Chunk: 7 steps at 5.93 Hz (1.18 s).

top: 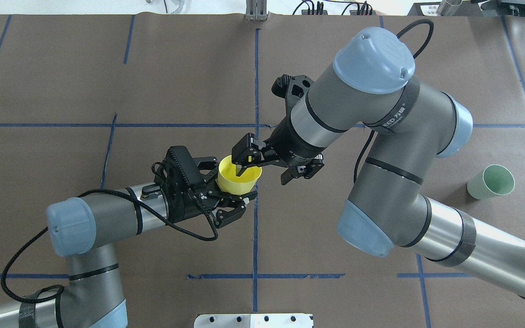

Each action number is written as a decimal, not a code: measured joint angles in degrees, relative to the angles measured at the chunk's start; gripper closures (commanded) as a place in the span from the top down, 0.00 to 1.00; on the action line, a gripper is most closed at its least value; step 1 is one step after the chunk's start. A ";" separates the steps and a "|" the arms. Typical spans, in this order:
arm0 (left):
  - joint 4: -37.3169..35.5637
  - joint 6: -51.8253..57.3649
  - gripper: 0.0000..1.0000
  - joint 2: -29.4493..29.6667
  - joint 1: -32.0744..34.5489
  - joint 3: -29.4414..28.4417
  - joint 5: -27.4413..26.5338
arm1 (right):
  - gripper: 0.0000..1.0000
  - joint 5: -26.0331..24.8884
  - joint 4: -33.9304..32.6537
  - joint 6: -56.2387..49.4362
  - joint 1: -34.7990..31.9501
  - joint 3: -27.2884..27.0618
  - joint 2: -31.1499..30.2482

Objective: Transfer and stack yellow cup on green cup

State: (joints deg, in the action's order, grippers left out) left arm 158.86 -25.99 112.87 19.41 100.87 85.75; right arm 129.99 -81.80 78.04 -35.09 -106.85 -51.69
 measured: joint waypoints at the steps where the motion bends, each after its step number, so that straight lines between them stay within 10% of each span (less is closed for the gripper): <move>1: 0.11 -0.17 0.26 0.06 -0.17 0.54 0.01 | 0.98 0.00 0.04 0.01 0.24 0.19 0.01; 4: -0.36 -0.29 0.59 0.31 -0.39 1.83 -0.04 | 0.01 0.12 0.13 -0.08 1.03 0.09 0.04; 5: -0.44 -0.27 0.97 0.38 -0.42 1.86 -0.05 | 0.00 0.25 0.14 -0.12 1.06 -0.11 0.07; 7: -0.47 -0.14 1.00 0.44 -0.48 1.83 -0.13 | 0.00 0.34 0.26 0.81 1.07 -0.25 0.10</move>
State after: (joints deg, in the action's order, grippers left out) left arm 158.39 -26.13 113.31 18.93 102.69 85.62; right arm 130.32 -81.54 78.85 -34.02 -107.09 -51.59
